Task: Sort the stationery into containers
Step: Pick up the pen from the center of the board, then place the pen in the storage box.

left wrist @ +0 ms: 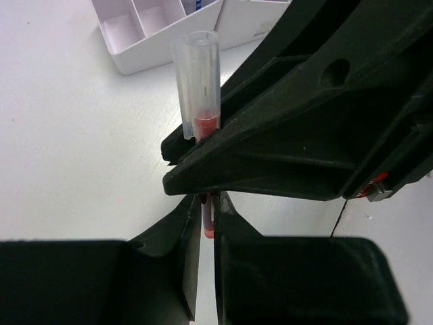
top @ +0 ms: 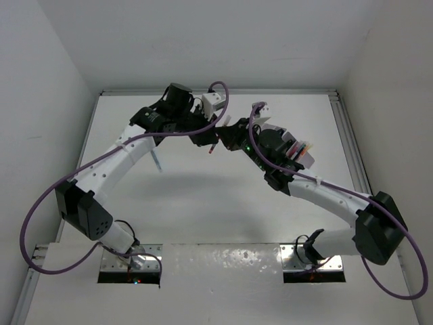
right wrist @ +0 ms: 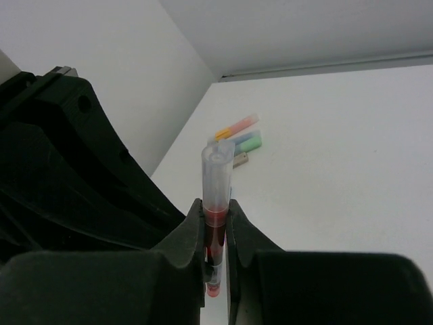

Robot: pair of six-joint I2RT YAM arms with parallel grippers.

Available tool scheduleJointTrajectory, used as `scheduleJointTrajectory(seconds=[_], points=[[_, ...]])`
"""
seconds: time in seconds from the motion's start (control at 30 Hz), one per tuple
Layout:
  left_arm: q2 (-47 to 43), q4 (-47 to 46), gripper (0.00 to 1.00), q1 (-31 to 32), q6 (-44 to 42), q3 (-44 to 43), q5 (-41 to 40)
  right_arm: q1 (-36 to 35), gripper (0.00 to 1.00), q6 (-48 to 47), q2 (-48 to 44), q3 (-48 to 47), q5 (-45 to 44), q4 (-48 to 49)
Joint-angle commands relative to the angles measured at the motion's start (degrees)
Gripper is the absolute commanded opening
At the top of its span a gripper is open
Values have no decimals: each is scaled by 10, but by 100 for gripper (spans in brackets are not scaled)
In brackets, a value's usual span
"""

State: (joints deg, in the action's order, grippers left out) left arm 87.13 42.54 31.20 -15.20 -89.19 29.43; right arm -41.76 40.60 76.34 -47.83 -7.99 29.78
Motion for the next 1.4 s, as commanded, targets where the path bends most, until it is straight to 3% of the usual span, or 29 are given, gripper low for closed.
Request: scheduleJointTrajectory(seconds=[0.0, 0.03, 0.07, 0.23, 0.3, 0.43, 0.5, 0.67, 0.9, 1.0, 1.03, 1.13, 1.2, 1.37], points=[[12, -22, 7, 16, 34, -33, 9, 0, 0, -1, -25, 10, -18, 35], [15, -22, 28, 14, 46, -34, -1, 3, 0, -15, -42, 15, -23, 30], [21, -19, 99, 8, 58, -34, -10, 11, 0, -24, -56, 25, -46, 10], [14, 6, 100, -42, 91, -8, -52, 90, 0, -111, -149, 28, -110, -141], [-6, 6, 100, -61, 96, 30, -120, 148, 0, -140, -190, 22, -152, -234], [-23, 2, 100, -116, 103, 85, -234, 233, 0, -168, -239, 55, -222, -283], [-19, -1, 100, -135, 112, 103, -252, 288, 0, -153, -251, 91, -215, -262], [-28, -46, 100, -187, 137, 170, -247, 381, 0, -116, -213, 122, -92, -181], [-30, -88, 100, -244, 169, 190, -292, 413, 0, -112, -145, 156, -30, -89], [-28, -104, 100, -291, 184, 184, -247, 413, 0, -108, -116, 163, 0, -62], [-28, -108, 100, -302, 165, 183, -160, 415, 0, -102, -103, 170, -1, -47], [-26, -123, 100, -337, 174, 185, -98, 415, 0, -85, -77, 186, 0, -6], [-18, -115, 100, -337, 167, 184, -112, 415, 0, -85, -66, 201, 9, 16], [-5, -88, 100, -294, 113, 152, -291, 408, 0, -106, -49, 216, 33, 49]])
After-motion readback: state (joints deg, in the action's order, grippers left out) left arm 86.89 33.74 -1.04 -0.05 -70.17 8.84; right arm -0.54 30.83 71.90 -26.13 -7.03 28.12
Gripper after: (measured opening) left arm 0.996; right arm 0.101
